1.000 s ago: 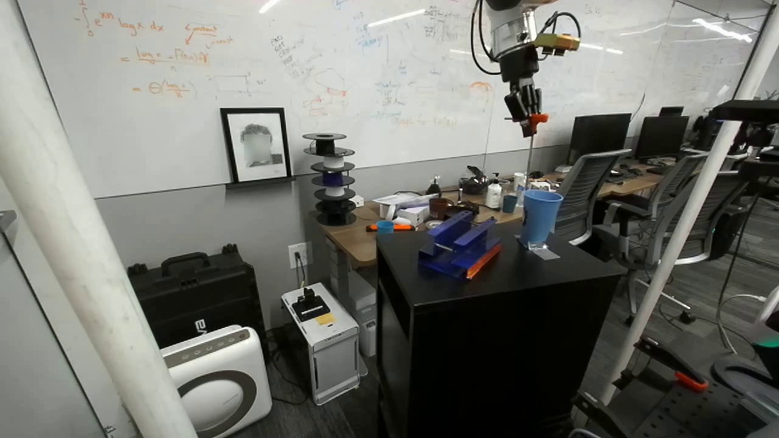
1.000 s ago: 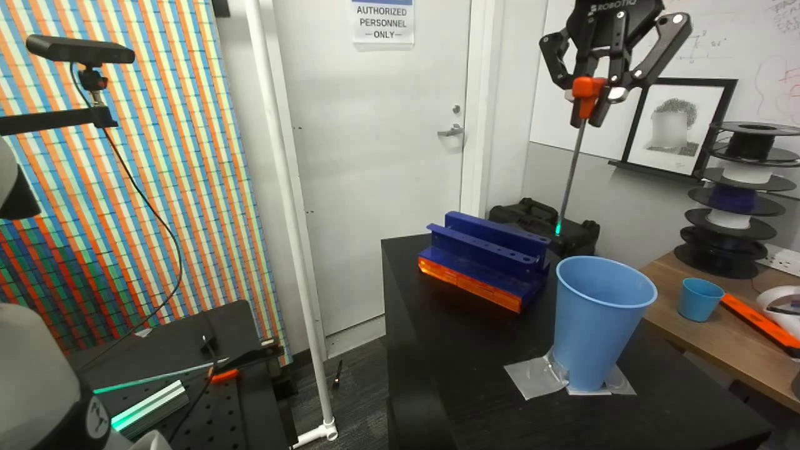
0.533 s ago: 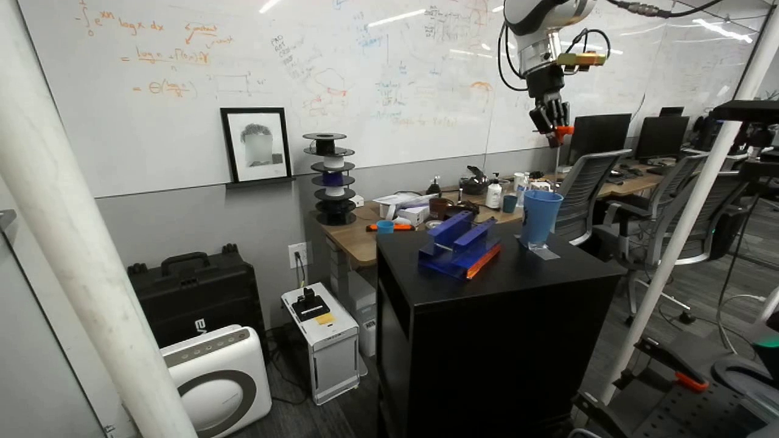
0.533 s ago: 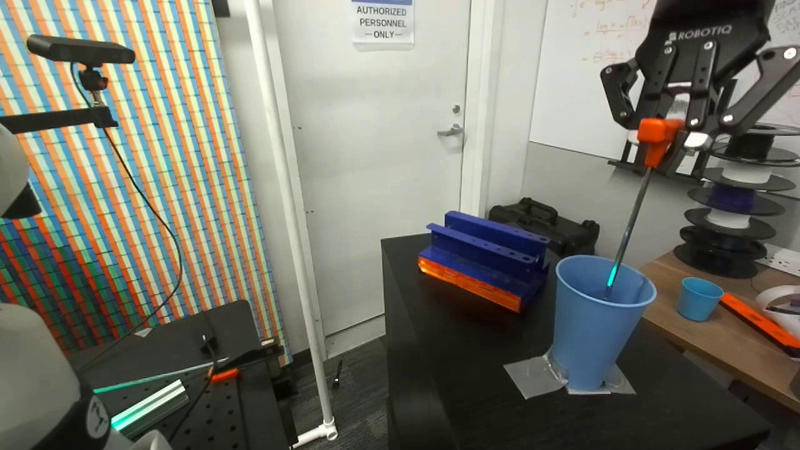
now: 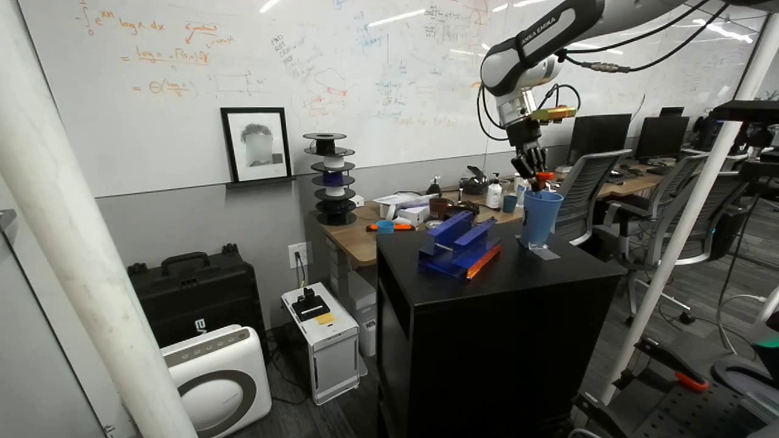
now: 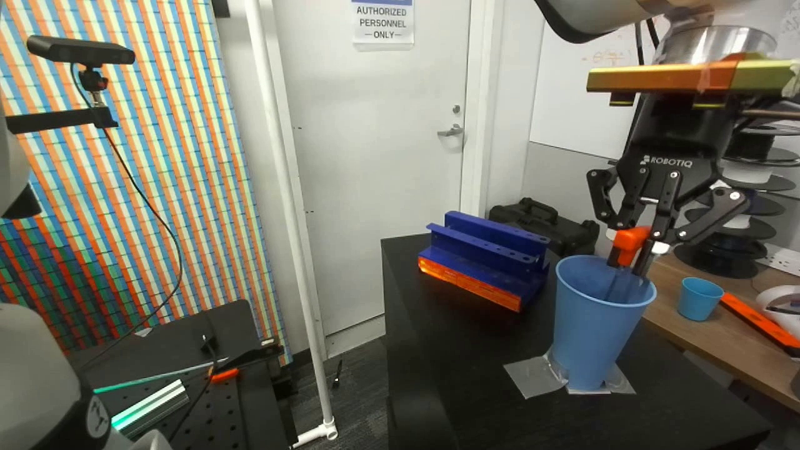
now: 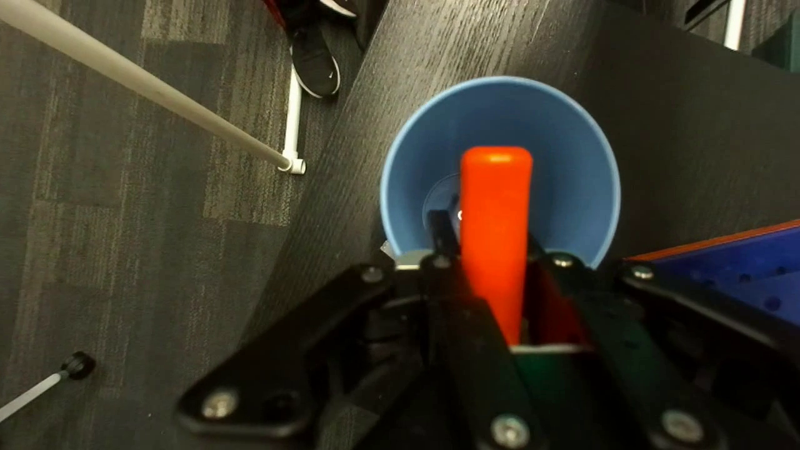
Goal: Put the orange object in the dark blue cup
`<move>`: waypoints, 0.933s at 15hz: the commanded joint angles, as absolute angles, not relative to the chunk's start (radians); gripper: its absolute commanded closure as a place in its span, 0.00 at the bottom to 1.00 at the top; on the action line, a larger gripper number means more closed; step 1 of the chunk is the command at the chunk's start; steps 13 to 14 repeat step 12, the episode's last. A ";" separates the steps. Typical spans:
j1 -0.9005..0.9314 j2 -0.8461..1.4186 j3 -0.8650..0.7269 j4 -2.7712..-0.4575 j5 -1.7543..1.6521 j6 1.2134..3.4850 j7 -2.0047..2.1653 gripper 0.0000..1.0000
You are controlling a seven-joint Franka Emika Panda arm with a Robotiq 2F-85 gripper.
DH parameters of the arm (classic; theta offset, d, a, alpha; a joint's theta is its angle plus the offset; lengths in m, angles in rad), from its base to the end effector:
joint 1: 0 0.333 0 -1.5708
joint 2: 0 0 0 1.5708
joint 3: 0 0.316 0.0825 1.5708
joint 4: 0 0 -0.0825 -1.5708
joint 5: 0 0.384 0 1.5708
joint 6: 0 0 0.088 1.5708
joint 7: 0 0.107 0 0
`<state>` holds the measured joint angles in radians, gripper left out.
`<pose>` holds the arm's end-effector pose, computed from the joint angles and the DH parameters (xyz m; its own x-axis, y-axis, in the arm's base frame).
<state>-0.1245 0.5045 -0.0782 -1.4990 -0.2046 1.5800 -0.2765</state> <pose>0.6294 -0.1442 0.3536 0.8868 0.0836 -0.4546 0.1446 -0.9843 0.1011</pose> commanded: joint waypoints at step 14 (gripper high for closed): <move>-0.151 0.023 -0.096 -1.749 -0.163 1.571 -0.320 0.00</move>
